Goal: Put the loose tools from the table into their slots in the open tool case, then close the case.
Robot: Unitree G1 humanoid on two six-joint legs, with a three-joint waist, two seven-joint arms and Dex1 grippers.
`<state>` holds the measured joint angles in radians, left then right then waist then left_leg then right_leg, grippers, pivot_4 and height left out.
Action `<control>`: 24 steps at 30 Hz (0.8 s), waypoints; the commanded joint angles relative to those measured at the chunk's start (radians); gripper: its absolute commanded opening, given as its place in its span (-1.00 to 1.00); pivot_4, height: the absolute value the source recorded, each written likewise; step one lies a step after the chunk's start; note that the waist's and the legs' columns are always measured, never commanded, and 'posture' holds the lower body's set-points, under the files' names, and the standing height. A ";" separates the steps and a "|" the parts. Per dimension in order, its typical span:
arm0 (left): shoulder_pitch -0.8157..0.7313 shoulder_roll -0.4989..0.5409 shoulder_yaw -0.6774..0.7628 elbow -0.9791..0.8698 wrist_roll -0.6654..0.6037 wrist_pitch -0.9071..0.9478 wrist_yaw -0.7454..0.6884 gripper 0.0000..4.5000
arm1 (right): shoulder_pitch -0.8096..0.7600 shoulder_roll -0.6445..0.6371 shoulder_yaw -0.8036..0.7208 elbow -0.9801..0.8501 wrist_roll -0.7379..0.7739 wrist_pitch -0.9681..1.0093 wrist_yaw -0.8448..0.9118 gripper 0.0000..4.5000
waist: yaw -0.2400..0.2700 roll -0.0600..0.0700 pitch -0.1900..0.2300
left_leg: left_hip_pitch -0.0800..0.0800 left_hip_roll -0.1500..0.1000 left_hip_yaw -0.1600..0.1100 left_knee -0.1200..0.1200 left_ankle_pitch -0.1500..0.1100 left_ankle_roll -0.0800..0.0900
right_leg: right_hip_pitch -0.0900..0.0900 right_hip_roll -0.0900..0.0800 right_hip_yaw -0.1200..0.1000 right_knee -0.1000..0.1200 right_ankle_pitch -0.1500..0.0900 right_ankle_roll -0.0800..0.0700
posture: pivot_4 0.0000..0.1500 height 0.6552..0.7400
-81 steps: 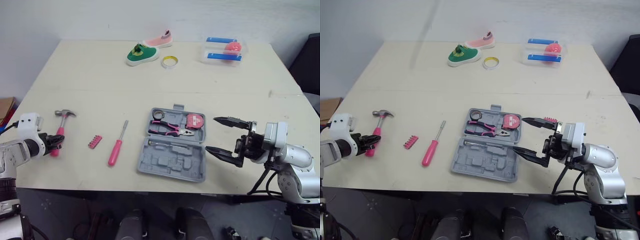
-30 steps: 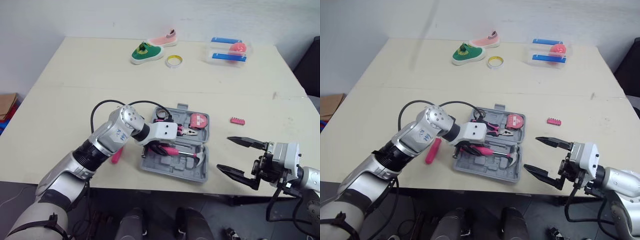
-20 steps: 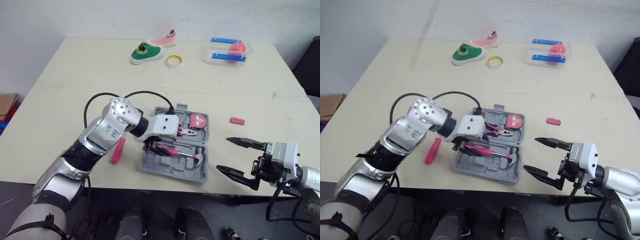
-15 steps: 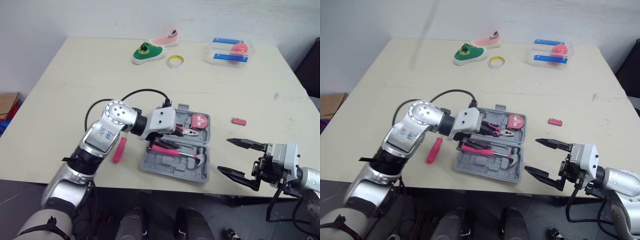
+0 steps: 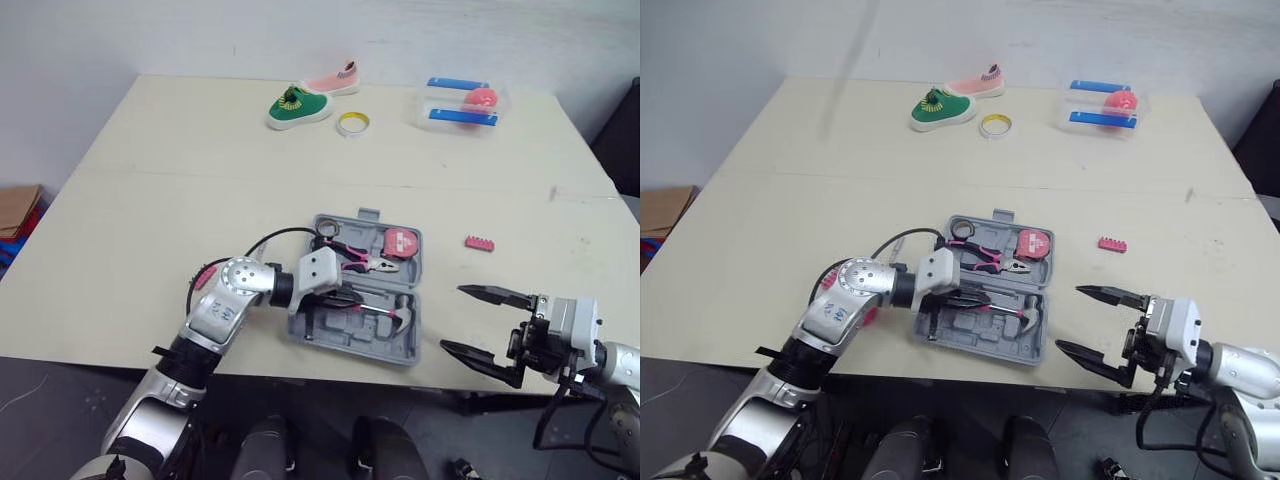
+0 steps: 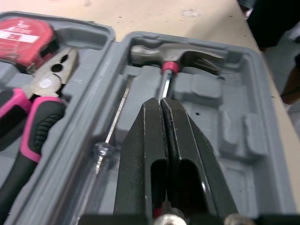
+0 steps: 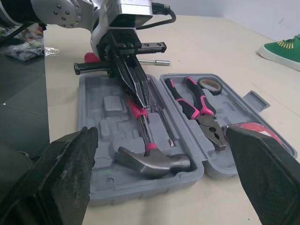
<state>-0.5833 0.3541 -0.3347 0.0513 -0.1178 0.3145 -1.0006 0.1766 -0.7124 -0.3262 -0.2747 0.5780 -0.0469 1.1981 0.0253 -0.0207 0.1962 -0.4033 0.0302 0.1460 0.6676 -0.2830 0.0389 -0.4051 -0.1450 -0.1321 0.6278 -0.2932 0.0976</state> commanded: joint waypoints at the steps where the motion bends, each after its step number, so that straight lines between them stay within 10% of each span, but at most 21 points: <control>1: 0.024 0.000 -0.011 0.009 0.021 0.027 0.032 -0.99 | 0.002 0.003 -0.012 0.013 0.008 -0.036 0.026 1.00 | 0.000 0.000 0.000 | 0.000 0.000 0.000 0.000 0.000 0.000 | 0.000 0.000 0.000 0.000 0.000 0.000 | 1.00 1.00; 24: 0.036 0.058 -0.229 0.099 0.169 0.264 0.043 -0.99 | 0.008 0.021 -0.005 0.127 -0.008 -0.138 0.077 1.00 | 0.000 0.012 -0.027 | 0.027 0.003 -0.004 -0.004 -0.017 0.001 | 0.033 -0.005 0.003 -0.014 0.000 -0.001 | 1.00 1.00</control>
<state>-0.6185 0.3897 -0.4612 0.0340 -0.0380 0.4877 -0.9747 0.1878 -0.6968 -0.3227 -0.1452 0.5685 -0.1691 1.2733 0.0256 -0.0086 0.1687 -0.3724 0.0346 0.1423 0.6629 -0.3011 0.0393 -0.3684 -0.1490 -0.1294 0.6113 -0.2937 0.0970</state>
